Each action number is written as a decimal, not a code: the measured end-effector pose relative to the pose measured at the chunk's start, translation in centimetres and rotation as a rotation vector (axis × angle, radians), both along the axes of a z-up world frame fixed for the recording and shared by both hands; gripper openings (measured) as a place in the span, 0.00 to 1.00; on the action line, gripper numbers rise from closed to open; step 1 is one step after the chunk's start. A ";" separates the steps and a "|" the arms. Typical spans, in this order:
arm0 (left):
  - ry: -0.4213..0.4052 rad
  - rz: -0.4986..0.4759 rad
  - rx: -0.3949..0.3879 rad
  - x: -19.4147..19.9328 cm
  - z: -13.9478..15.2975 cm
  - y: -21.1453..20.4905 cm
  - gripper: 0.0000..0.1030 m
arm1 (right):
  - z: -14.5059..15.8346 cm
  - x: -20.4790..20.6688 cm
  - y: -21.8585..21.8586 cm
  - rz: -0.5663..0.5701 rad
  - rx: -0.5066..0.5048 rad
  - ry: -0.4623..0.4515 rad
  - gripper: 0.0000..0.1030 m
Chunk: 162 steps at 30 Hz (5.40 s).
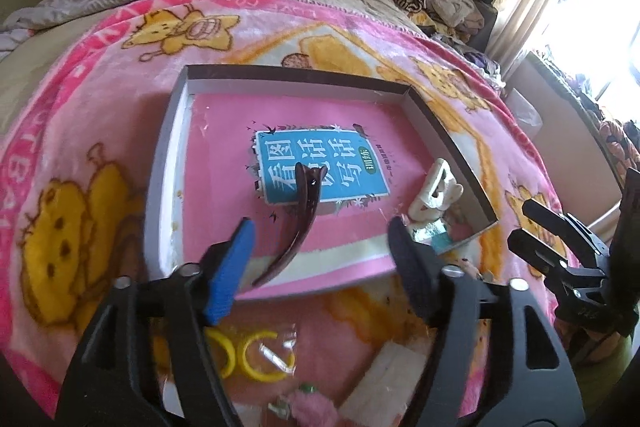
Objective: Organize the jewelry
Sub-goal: 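Carry both clips into the pink tray and open both tools to release them, then withdraw both tools from the tray toward the lace scrunchie and pom-pom clip, then grasp the lace scrunchie with the right tool while the left tool grasps the pink pom-pom clip, then carry scrunchie and pom-pom clip into the tray and open both tools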
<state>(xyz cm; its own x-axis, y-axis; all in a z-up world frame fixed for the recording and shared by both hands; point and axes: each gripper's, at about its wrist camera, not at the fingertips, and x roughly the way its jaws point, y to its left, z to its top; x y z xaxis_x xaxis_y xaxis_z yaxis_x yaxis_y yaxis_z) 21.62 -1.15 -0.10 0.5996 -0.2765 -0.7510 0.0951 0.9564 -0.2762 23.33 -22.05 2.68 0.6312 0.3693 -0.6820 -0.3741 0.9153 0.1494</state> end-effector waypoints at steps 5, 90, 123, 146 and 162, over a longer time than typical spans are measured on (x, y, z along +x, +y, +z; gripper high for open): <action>-0.030 0.033 0.007 -2.0 1.0 0.9 0.83 | 0.3 -1.4 0.1 0.009 -0.002 -0.004 0.81; 0.147 0.046 -0.126 -10.9 -5.4 0.8 0.29 | -2.6 -8.1 1.8 0.132 -0.051 0.035 0.81; 0.061 0.023 -0.091 -10.5 -2.8 -0.1 0.21 | -1.2 -5.7 1.3 0.101 -0.041 -0.041 0.31; -0.010 -0.009 -0.070 -6.7 0.2 -0.5 0.21 | 1.3 -4.8 0.1 0.046 -0.006 -0.088 0.31; -0.036 0.061 -0.071 -3.5 0.7 2.4 0.21 | 1.9 -2.2 3.7 0.087 -0.013 -0.103 0.31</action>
<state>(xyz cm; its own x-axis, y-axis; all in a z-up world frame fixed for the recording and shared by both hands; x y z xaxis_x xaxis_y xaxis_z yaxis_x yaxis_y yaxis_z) 18.12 1.25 0.57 0.6430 -0.2908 -0.7085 0.0485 0.9387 -0.3413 21.15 -18.37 4.59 0.6638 0.4171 -0.6207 -0.4650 0.8803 0.0942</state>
